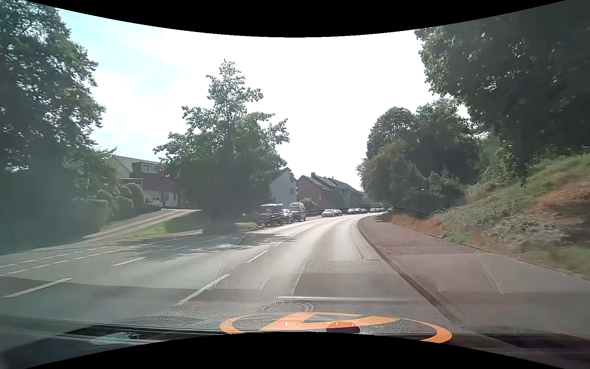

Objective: Follow the waypoints while adhering to traffic rules and regulations

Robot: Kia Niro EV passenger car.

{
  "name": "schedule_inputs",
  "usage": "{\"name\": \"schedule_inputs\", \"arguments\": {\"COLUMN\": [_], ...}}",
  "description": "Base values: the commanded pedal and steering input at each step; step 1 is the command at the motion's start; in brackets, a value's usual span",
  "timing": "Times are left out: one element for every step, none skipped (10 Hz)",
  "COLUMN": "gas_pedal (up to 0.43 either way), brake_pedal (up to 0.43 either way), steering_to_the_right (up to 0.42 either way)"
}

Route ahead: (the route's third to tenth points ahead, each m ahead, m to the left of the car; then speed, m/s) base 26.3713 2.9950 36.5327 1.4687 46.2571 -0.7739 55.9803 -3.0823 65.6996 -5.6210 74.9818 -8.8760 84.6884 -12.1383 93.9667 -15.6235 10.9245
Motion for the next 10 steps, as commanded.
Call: {"name": "schedule_inputs", "arguments": {"gas_pedal": [0.118,0.118,0.118,0.118,0.118,0.118,0.118,0.118,0.118,0.118], "brake_pedal": [0.000,0.000,0.000,0.000,0.000,0.000,0.000,0.000,0.000,0.000], "steering_to_the_right": [0.017,0.017,0.018,0.021,0.021,0.021,0.021,0.022,0.025,0.026]}}
